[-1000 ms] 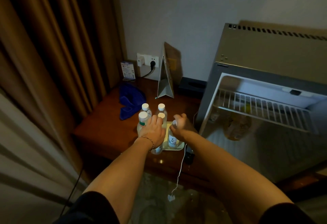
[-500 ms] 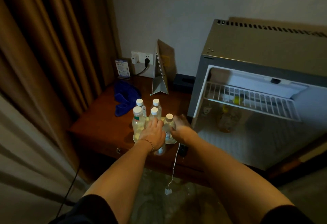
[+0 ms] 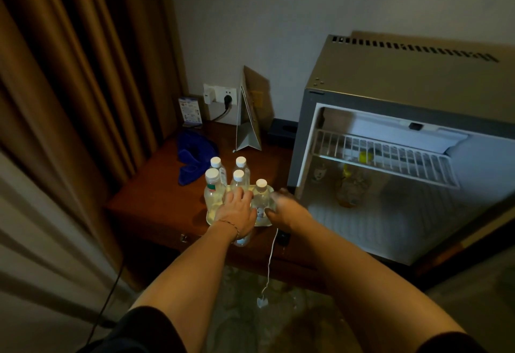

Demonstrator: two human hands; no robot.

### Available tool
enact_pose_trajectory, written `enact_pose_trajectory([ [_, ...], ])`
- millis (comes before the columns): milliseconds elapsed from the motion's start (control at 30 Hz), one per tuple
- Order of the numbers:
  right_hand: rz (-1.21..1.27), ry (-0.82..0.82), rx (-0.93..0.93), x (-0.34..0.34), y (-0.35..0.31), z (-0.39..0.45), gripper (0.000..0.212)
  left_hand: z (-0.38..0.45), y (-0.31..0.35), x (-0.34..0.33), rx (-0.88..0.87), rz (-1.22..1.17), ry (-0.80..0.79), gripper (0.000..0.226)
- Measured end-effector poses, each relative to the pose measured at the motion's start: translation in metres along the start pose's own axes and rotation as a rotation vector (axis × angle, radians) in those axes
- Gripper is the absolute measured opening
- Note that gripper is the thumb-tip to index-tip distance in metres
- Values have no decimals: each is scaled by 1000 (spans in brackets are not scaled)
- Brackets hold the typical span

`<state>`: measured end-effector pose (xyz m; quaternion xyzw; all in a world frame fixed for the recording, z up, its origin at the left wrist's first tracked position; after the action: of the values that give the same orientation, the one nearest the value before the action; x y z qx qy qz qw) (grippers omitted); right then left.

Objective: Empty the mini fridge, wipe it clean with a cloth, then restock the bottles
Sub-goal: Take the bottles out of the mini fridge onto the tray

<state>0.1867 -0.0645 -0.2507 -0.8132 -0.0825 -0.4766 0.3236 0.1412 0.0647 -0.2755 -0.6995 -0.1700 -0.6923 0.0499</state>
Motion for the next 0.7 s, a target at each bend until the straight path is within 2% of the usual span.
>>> enact_pose_trajectory([
  [100,-2,41,31,5,5,-12,52,-5,1,1,17,-27,-16,44],
  [400,11,105,42,18,22,-49,25,-16,-1,-4,67,69,-45,56],
  [700,7,126,38,21,25,-56,27,-17,-3,-10,95,51,-148,69],
])
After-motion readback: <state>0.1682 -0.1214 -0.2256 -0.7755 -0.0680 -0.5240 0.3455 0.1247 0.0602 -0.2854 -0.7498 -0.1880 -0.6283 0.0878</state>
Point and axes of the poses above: each hand's wrist, its own z-axis towards the middle knuckle, its own x-axis out of the back of the hand, y = z × x, the point moved 5 cm from there along z, towards the middle knuckle, and after that the axes turned 11 degrees about x, right-handed, at the moved point
